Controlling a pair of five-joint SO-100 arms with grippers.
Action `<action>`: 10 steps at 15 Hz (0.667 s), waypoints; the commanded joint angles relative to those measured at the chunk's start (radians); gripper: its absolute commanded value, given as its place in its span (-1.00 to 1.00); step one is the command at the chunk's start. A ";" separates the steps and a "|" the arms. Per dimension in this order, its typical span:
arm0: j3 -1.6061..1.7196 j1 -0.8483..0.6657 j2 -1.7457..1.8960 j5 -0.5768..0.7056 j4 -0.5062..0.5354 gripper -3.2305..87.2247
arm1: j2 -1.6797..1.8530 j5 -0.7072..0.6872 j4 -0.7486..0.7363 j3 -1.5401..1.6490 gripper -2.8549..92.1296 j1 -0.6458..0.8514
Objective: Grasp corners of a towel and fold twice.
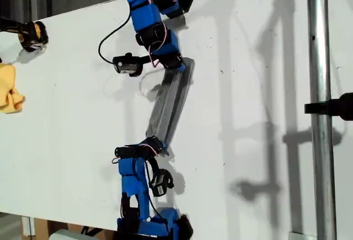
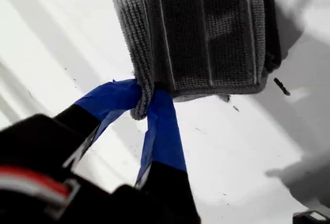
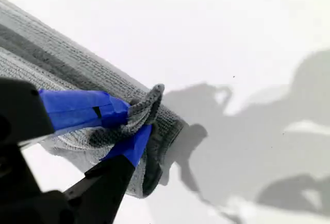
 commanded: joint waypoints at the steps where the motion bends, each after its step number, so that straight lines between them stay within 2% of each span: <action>1: 0.035 -0.005 0.018 -0.005 -0.005 -0.96 | -0.080 0.012 -0.040 0.000 -0.94 -0.035; 4: 0.031 -0.023 -0.043 -0.008 -0.006 -0.96 | -0.232 0.038 -0.071 0.000 -0.94 -0.048; 6: -0.002 -0.038 -0.097 -0.017 0.028 -0.96 | -0.293 0.044 -0.067 0.000 -0.94 -0.037; 7: -0.002 -0.043 -0.103 -0.025 0.035 -0.88 | -0.298 0.046 -0.051 0.000 -0.87 -0.028; 8: 0.003 -0.049 -0.103 -0.037 0.046 -0.47 | -0.281 0.048 -0.005 -0.018 -0.73 -0.020; 10: 0.037 -0.049 -0.037 -0.038 0.057 -0.40 | -0.170 0.037 0.121 -0.087 -0.48 -0.014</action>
